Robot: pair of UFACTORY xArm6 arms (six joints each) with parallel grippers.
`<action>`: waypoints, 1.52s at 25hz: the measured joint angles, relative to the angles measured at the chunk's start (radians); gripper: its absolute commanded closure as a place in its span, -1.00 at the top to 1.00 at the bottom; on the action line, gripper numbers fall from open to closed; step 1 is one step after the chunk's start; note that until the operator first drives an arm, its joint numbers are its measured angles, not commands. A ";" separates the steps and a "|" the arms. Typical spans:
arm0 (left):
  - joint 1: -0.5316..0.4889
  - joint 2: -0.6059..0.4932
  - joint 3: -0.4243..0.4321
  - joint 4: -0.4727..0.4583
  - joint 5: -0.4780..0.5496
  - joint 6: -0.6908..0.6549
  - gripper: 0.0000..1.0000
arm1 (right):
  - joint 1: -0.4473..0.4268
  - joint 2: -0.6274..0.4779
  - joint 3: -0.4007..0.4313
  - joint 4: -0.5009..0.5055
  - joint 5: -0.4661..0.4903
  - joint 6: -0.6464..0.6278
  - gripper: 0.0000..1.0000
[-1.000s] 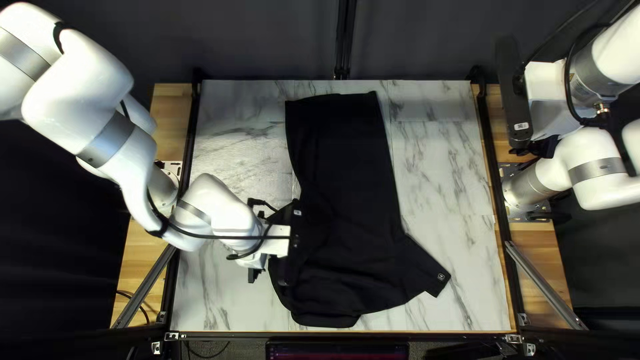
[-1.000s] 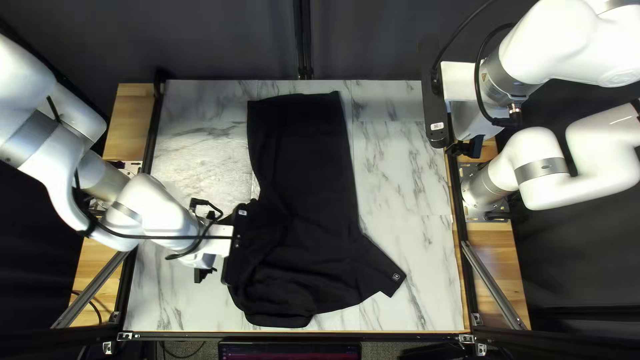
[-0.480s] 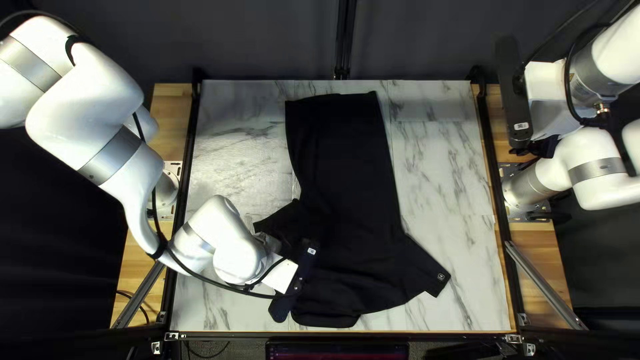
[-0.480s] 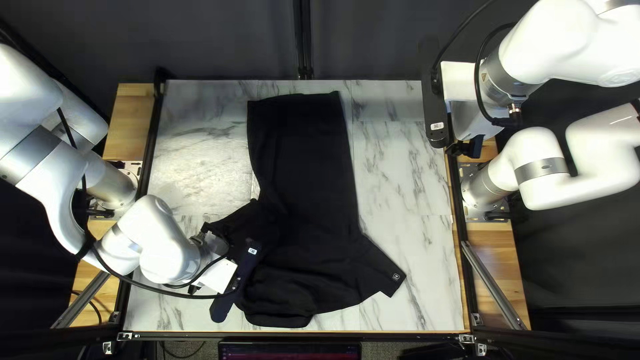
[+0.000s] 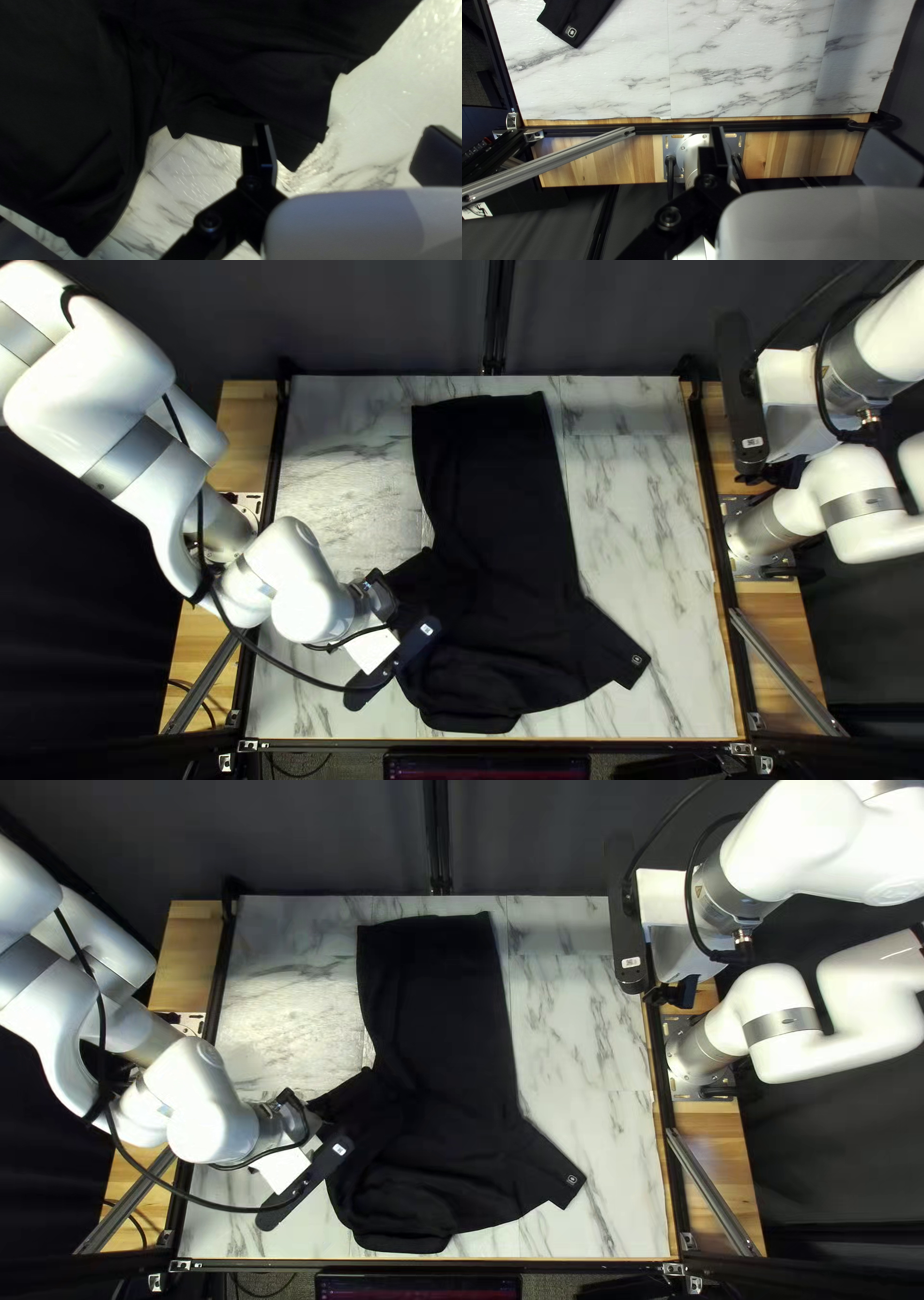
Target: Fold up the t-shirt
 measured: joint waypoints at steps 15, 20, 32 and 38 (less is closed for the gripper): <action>-0.025 0.072 0.022 0.213 -0.004 -0.278 1.00 | 0.000 0.000 0.000 0.000 0.000 0.000 1.00; -0.127 0.143 -0.019 0.282 0.145 -0.535 1.00 | 0.000 0.000 0.000 0.000 0.000 0.000 1.00; -0.115 0.240 -0.065 0.289 0.173 -0.742 1.00 | 0.000 0.000 0.000 0.000 0.000 0.000 1.00; -0.067 0.209 -0.019 0.275 0.114 -0.763 1.00 | 0.000 0.000 0.000 0.000 0.000 0.000 1.00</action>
